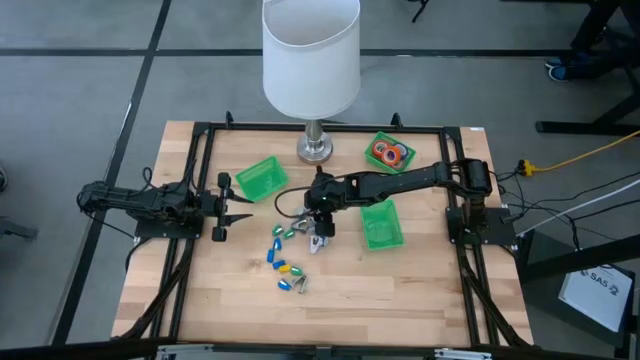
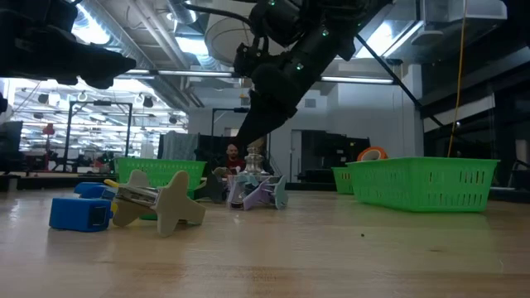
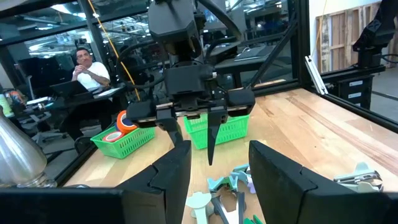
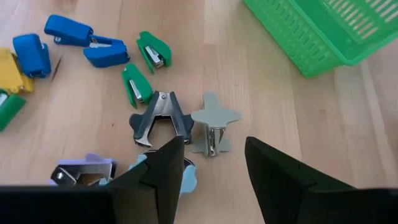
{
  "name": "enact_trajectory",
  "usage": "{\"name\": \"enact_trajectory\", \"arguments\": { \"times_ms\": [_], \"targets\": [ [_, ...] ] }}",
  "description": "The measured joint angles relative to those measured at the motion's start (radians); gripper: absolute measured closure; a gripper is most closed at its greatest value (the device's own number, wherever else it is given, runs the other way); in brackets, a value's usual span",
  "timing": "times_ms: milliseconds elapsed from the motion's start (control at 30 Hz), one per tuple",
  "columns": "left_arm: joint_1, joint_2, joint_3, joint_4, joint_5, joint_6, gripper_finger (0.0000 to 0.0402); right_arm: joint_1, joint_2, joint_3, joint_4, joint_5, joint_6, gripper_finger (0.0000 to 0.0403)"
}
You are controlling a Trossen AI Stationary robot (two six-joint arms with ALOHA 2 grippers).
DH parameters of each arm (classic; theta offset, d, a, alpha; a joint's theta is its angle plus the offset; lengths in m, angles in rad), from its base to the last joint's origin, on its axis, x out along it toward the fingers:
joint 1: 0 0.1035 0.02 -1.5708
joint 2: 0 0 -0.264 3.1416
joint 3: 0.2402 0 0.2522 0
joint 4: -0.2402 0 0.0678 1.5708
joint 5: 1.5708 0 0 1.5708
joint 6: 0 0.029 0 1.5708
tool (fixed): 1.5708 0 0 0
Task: Pick and place Stapler, Stapler remover, tape
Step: Put the purple staple remover into the bottom right green bin
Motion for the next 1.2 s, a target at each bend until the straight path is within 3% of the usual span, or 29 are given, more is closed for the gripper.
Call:
{"name": "enact_trajectory", "arguments": {
  "times_ms": [467,1200],
  "targets": [
    [0.000,0.000,0.000,0.000,0.000,0.000,0.0245,0.000,0.000,0.000,0.000,0.000,0.094,0.0227],
    [0.000,0.000,0.000,0.000,0.000,0.000,0.0245,0.006,0.000,0.000,0.024,-0.001,0.108,0.0227]
  ]
}}
